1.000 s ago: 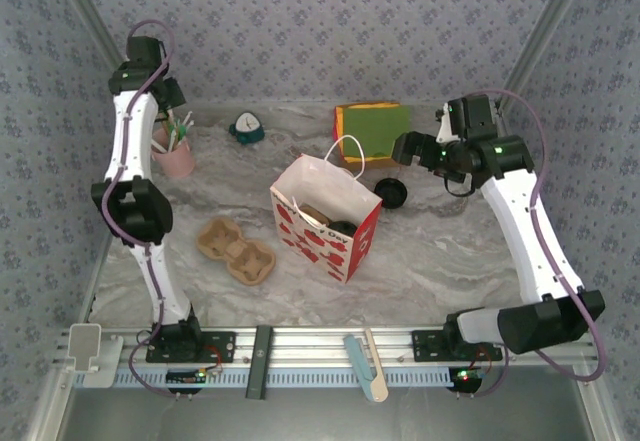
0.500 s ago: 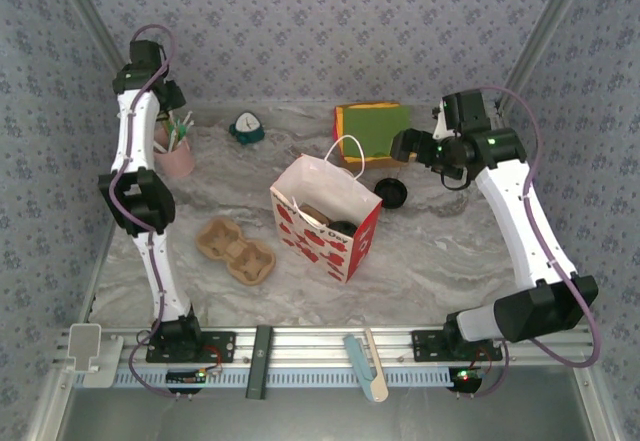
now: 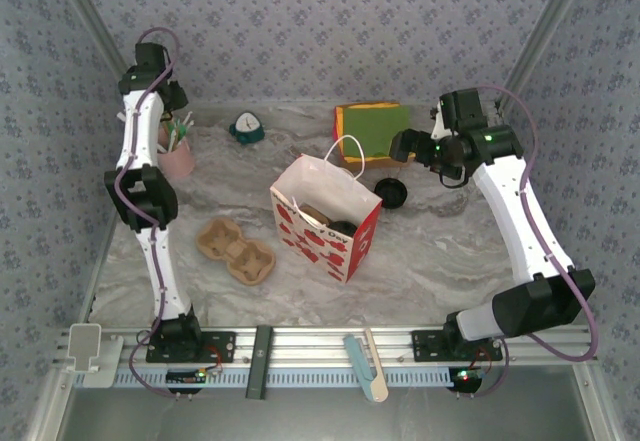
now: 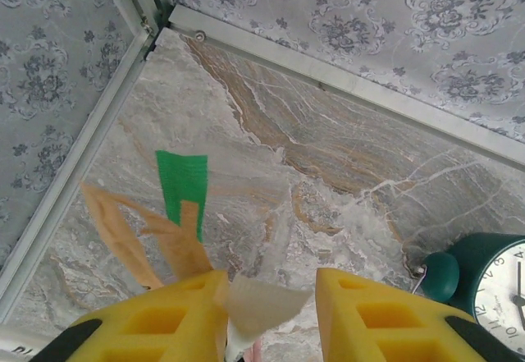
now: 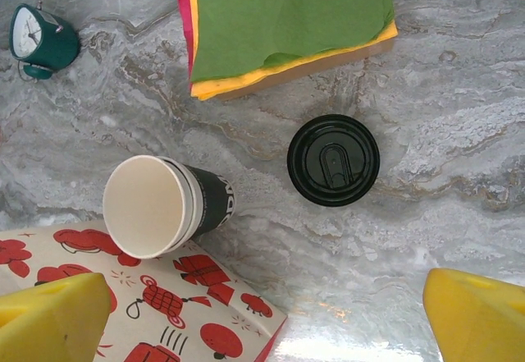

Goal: Pack the takeout coffee

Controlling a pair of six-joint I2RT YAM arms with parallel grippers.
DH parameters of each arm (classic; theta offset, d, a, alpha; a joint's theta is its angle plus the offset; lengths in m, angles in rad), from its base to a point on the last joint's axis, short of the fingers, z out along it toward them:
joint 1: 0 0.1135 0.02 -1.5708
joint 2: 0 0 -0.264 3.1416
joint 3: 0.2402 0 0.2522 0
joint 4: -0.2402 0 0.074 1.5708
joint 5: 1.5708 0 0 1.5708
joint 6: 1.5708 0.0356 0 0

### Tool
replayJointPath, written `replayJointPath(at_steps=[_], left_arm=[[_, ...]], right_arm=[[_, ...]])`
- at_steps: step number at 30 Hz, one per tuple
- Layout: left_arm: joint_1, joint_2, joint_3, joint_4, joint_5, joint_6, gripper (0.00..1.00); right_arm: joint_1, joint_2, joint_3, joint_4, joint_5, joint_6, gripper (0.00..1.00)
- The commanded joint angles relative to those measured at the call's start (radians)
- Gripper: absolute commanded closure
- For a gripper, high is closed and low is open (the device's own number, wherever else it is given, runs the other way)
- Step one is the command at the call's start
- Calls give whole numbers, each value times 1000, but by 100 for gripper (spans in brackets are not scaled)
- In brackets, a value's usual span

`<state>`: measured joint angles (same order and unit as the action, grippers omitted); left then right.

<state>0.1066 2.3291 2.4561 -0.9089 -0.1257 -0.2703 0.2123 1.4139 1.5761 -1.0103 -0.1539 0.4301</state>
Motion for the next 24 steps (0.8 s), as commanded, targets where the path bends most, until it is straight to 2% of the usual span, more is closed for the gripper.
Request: replayJointPath(at_steps=[1, 16, 19, 22, 24], left_arm=[[6, 14, 46, 19, 9, 16, 67], [18, 45, 61, 44, 1, 54, 68], [19, 52, 64, 48, 6, 59, 77], [19, 50, 66, 44, 10, 57, 80], [18, 43, 66, 42, 7, 59, 87]], right_arm=[[8, 7, 35, -29, 14, 6, 0], [22, 19, 48, -50, 25, 13, 0], [28, 24, 54, -58, 28, 13, 0], [32, 25, 58, -65, 34, 13, 0], [31, 25, 56, -65, 36, 15, 0]])
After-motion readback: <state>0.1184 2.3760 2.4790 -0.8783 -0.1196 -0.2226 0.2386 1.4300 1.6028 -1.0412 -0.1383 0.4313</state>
